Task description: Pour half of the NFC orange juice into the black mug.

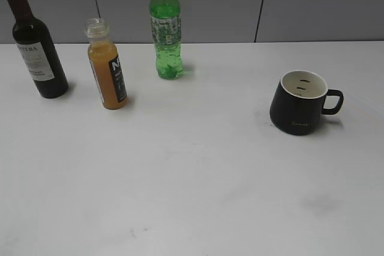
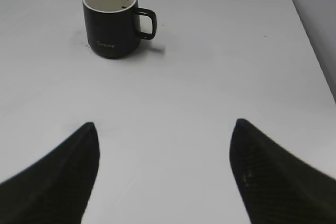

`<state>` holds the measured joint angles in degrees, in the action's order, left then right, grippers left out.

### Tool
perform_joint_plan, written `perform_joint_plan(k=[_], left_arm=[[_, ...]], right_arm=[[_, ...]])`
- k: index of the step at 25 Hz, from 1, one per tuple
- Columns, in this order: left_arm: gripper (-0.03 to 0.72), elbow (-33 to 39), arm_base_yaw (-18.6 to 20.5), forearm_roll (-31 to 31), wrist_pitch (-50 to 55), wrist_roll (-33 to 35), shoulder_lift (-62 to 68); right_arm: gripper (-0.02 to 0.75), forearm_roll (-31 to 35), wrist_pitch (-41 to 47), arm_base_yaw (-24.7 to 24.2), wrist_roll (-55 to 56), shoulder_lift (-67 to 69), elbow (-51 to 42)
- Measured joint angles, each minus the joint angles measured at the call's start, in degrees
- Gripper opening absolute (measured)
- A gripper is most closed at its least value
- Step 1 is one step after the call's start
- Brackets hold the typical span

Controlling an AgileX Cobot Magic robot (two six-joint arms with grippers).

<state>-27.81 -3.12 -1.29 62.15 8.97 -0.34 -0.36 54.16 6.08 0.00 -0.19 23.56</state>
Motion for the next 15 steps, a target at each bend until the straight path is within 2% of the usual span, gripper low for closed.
perform_joint_plan(k=[6, 8, 11, 15], left_arm=[[0.238, 0.00, 0.00, 0.00, 0.00, 0.00, 0.00], [0.238, 0.00, 0.00, 0.00, 0.00, 0.00, 0.00], [0.238, 0.00, 0.00, 0.00, 0.00, 0.00, 0.00], [0.238, 0.00, 0.00, 0.00, 0.00, 0.00, 0.00]], right_arm=[[0.594, 0.00, -0.15, 0.00, 0.91, 0.00, 0.24], [0.641, 0.00, -2.00, 0.00, 1.26, 0.29, 0.84], [0.680, -0.05, -8.85, 0.00, 1.38, 1.92, 1.30], [0.690, -0.24, -21.68, 0.00, 1.45, 5.89, 0.14]])
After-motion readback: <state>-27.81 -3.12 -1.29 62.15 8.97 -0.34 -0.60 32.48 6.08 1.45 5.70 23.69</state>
